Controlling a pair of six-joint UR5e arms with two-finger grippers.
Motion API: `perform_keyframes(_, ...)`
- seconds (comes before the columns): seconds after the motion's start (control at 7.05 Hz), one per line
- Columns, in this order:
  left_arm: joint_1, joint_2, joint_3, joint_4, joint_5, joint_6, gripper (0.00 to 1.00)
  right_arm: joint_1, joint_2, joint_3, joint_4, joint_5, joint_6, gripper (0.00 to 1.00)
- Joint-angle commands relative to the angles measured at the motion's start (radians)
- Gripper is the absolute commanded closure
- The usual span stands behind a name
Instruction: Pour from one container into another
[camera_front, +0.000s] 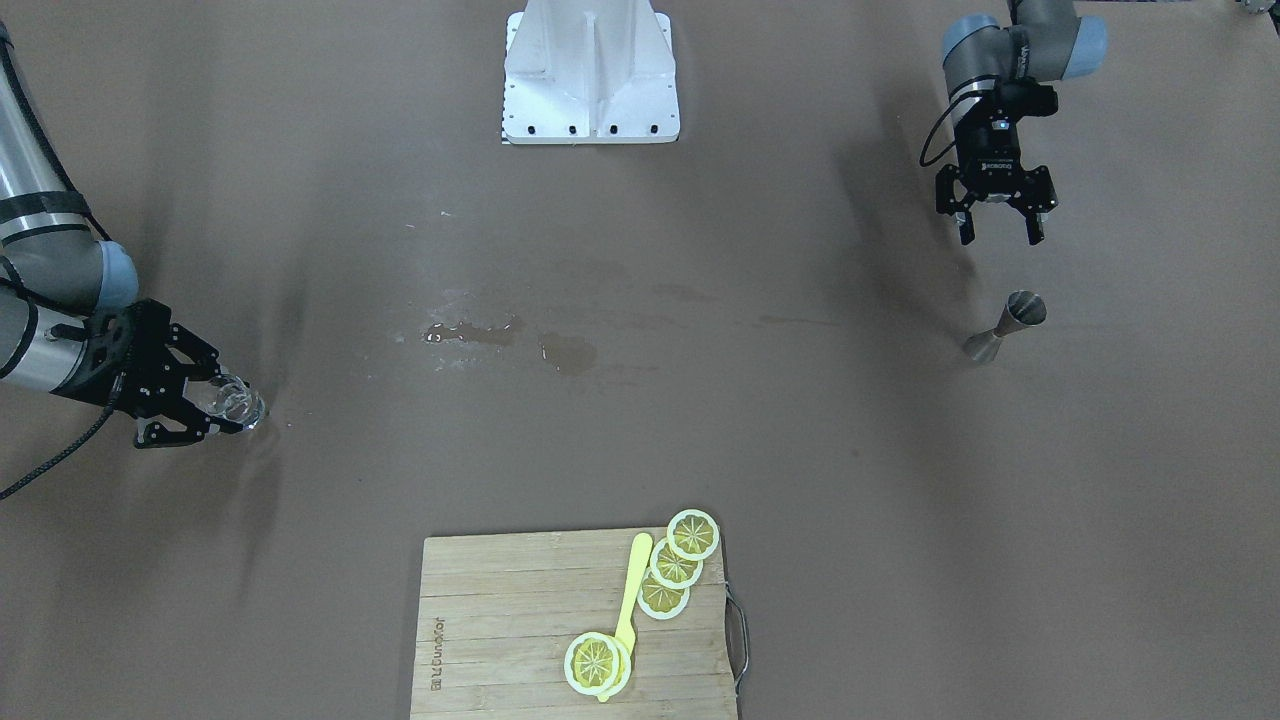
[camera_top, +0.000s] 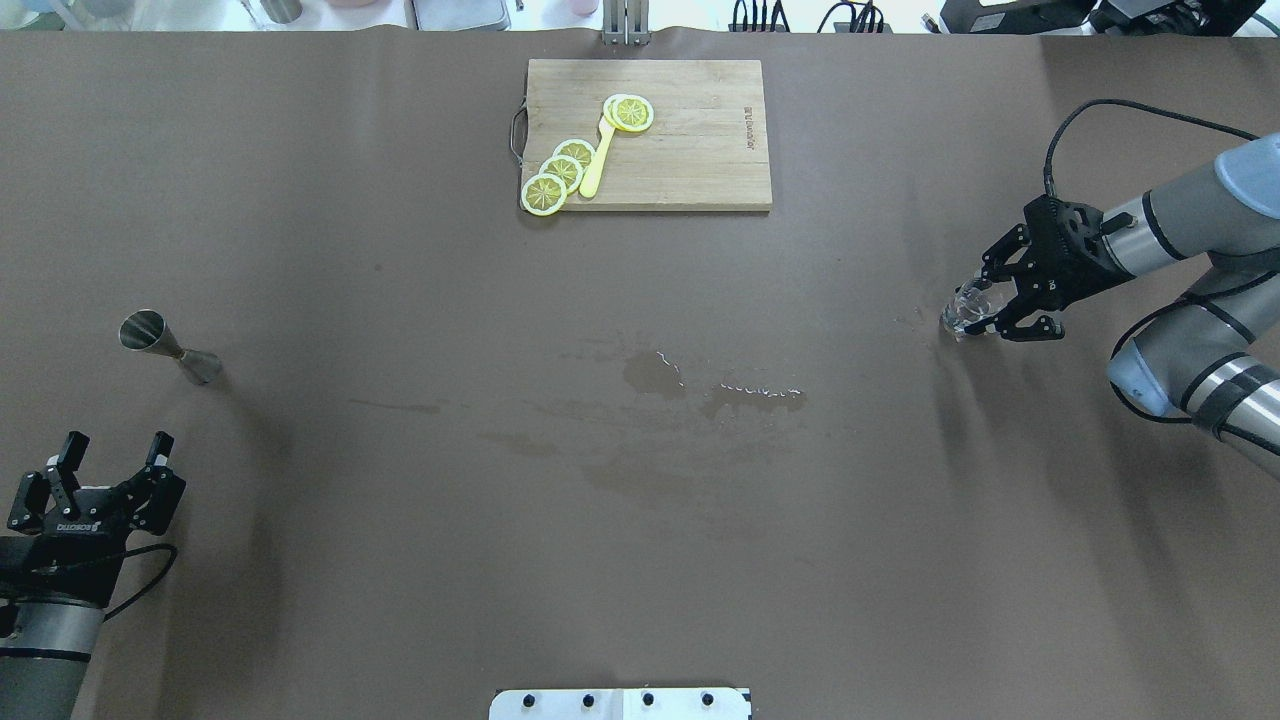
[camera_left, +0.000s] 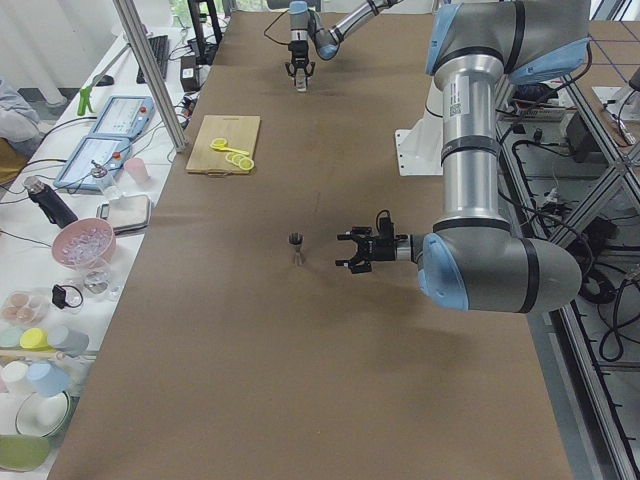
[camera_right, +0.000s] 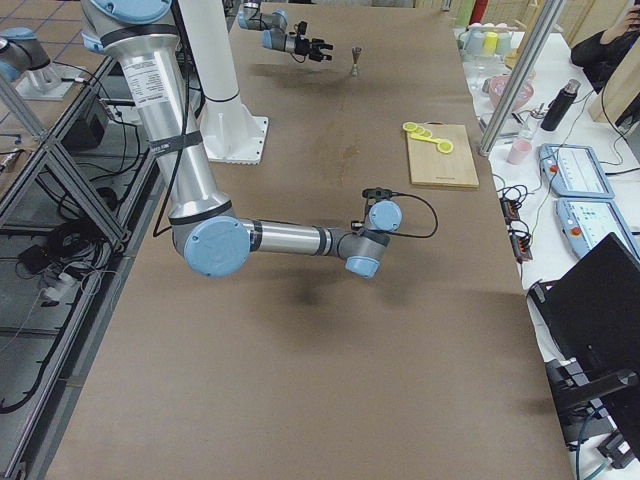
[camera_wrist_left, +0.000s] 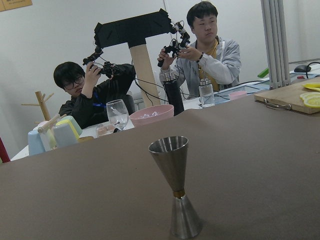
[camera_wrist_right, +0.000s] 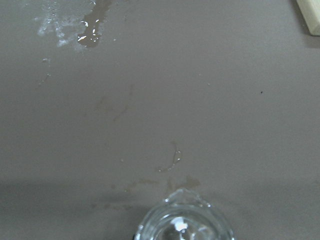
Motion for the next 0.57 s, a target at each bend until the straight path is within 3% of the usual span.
perform_keyframes(0.0,-0.087,-0.105,0.013,0.131,-0.007,-0.068,0.03,0.028,0.002,0.007,0.0,-0.036,0.0,1.0)
perform_keyframes(0.28,-0.182,-0.231,0.098,0.291,-0.035,-0.072,0.03,0.074,0.022,0.018,-0.002,-0.046,0.002,1.0)
perform_keyframes(0.43,-0.188,-0.244,0.105,0.299,-0.041,-0.075,0.03,0.088,0.033,0.028,0.0,-0.042,-0.001,1.0)
